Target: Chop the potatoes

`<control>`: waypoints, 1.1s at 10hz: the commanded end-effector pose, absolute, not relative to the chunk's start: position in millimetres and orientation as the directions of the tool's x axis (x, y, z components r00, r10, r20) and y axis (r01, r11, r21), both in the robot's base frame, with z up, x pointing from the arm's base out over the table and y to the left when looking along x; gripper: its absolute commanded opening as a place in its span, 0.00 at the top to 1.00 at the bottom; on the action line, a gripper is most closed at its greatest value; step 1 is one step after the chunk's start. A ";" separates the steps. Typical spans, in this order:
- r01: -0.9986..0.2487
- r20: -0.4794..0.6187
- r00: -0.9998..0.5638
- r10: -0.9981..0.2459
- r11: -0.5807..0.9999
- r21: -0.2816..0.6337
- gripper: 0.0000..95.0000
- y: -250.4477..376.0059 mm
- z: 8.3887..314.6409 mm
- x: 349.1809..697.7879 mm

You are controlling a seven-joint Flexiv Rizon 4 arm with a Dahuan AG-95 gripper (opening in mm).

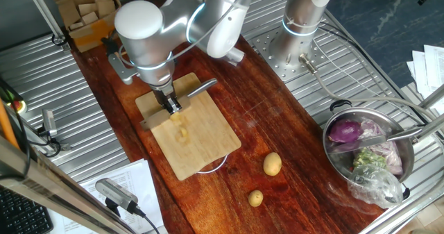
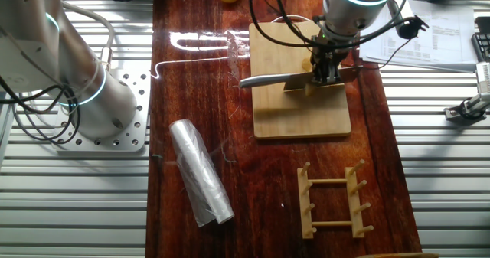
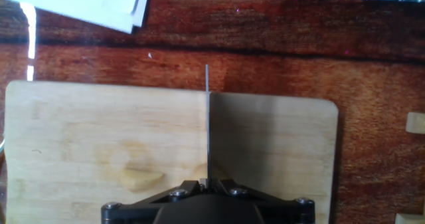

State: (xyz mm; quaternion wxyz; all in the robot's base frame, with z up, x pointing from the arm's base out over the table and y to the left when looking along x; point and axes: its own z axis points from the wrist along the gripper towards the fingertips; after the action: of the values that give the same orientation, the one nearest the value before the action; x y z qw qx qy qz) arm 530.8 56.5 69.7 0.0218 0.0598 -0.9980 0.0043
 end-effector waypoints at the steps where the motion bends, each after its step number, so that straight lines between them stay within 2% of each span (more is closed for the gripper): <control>1: -0.124 0.057 -0.991 -0.124 0.992 -0.002 1.00 56.8 73.2 530.5; 11: -0.132 0.065 -0.989 -0.133 0.991 0.010 1.00 53.6 83.6 528.0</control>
State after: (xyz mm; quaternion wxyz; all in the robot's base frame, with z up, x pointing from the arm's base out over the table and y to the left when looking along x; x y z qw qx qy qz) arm 527.6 53.4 86.6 0.0335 0.0658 -0.9973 -0.0040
